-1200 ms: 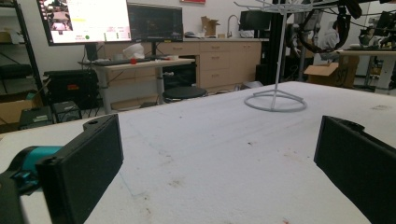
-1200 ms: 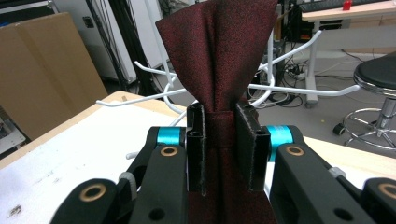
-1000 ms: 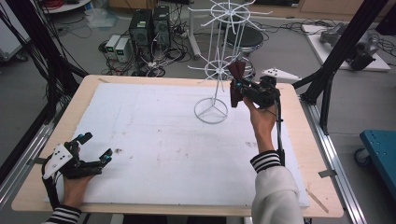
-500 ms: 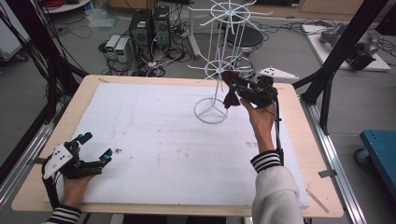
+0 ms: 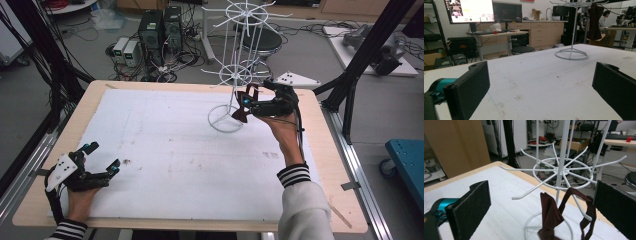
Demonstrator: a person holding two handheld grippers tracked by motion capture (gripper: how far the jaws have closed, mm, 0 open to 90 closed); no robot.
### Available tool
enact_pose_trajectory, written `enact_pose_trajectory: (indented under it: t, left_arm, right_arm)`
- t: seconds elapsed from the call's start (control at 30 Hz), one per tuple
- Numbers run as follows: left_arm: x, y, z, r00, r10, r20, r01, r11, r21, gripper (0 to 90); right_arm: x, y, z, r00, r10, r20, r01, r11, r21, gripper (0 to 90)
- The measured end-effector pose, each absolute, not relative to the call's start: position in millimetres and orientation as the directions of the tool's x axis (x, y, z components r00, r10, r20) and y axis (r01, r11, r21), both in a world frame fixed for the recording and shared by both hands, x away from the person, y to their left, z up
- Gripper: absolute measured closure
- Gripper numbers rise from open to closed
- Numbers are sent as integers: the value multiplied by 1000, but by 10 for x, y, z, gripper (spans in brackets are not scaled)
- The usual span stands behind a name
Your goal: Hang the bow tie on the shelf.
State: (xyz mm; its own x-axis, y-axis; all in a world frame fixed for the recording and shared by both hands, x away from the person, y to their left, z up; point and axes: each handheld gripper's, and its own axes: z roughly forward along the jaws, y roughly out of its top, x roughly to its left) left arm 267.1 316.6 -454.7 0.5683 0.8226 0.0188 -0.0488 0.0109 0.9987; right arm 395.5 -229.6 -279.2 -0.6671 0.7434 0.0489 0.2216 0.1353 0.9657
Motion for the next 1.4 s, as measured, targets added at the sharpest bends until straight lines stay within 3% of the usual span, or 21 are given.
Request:
enact_pose_trajectory:
  t: [0.37,0.8,1.4]
  left_arm:
    - [2670,3166,-4548,567,823,15,-48,15,999,17]
    - [2670,3165,-4548,567,824,18,-49,12,999,17]
    - [2670,3168,-4549,566,825,11,-49,20,999,17]
  right_arm:
    - [3695,-2462,-2904,-676,737,9,137,113,984,6]
    - [3032,-2695,-3573,-653,757,-38,49,93,994,6]
    - [2645,-2881,-4275,-573,819,-25,18,43,999,6]
